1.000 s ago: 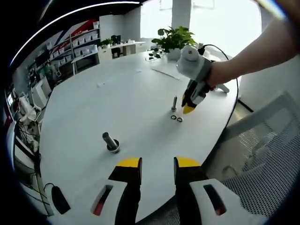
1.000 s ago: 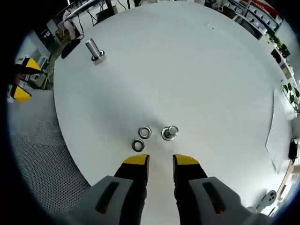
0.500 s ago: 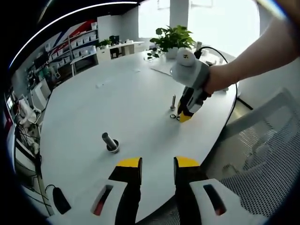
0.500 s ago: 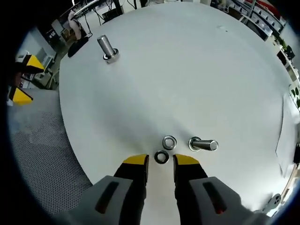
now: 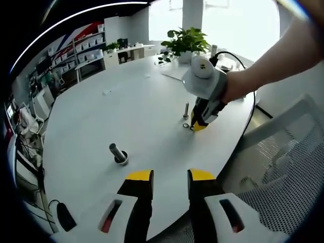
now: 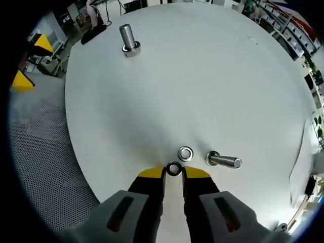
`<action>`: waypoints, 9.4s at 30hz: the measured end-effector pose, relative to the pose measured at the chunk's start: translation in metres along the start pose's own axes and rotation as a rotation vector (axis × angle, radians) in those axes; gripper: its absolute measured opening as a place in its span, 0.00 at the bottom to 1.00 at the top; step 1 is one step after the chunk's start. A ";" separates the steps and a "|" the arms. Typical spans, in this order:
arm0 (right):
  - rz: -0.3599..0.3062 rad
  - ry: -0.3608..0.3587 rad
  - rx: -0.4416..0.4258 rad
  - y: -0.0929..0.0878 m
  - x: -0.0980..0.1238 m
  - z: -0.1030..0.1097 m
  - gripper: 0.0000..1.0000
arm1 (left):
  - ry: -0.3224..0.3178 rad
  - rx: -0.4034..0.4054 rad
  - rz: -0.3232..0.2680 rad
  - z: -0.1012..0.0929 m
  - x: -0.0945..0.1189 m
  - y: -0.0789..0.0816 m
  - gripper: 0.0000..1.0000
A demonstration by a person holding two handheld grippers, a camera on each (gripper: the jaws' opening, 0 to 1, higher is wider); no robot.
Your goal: Place the washer onto the threaded stud by aligning its center hole with the stud, sliding it down to the base, and recovering from edge contact or off-axis alignment until the washer reaches the visible bottom stop.
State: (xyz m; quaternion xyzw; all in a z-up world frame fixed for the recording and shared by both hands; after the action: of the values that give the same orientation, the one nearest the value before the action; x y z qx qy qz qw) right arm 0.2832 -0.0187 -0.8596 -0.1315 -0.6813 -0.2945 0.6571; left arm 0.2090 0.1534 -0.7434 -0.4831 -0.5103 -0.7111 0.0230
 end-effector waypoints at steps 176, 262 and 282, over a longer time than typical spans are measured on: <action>-0.101 -0.092 -0.269 -0.007 0.019 -0.049 0.24 | -0.035 0.006 -0.020 -0.007 0.001 0.005 0.23; -0.109 -0.059 -0.187 -0.006 0.019 -0.007 0.14 | -0.055 -0.016 -0.025 -0.013 0.002 0.006 0.22; -0.159 -0.133 -0.176 0.007 0.063 -0.043 0.14 | -0.056 -0.025 -0.036 -0.014 0.003 0.009 0.22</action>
State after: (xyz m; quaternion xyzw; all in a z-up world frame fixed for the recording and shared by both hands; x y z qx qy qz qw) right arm 0.3158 -0.0509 -0.7985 -0.1535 -0.7030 -0.3950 0.5711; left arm 0.2030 0.1404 -0.7355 -0.4939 -0.5105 -0.7038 -0.0100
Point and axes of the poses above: the point that each gripper's makers call its tool centre point, and the gripper's own axes: x roughly backward along the fingers, z roughly to its left, y roughly out of its top, the point moved 1 cm from there along x, roughly backward along the fingers, and after that the axes turned 3 degrees about y, right-handed, at the moved point
